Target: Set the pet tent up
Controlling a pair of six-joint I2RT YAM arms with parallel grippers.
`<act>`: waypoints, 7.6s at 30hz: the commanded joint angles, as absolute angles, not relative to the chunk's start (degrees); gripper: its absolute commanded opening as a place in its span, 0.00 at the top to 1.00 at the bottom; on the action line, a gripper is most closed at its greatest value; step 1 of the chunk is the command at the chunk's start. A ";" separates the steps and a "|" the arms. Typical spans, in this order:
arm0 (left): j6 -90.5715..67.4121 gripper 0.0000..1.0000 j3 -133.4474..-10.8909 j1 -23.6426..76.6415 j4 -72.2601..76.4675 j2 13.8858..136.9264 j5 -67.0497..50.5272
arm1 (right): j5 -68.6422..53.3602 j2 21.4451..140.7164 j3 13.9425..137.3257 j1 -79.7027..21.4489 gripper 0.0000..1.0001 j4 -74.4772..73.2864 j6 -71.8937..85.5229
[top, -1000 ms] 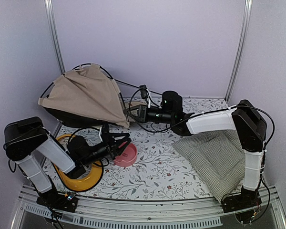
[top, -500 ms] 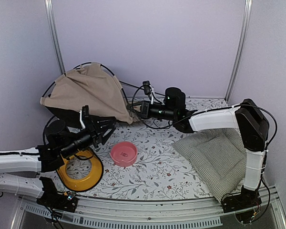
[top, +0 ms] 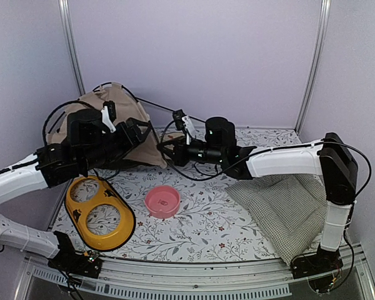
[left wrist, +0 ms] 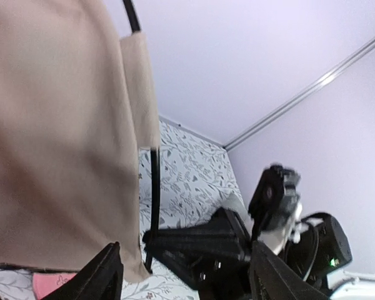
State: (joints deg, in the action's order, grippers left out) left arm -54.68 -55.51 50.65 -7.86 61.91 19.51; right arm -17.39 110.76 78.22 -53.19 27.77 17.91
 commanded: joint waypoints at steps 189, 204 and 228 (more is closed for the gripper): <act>21.06 1.00 -71.17 6.54 8.40 75.04 -10.55 | -24.55 62.98 56.70 -30.15 0.67 -36.11 7.74; 19.36 1.00 -72.77 2.93 10.19 77.21 -14.17 | -26.41 61.29 51.58 -30.15 0.63 -41.29 11.53; 19.12 1.00 -73.21 2.06 9.84 78.09 -15.98 | -22.62 54.98 51.57 -30.19 0.68 -52.92 16.28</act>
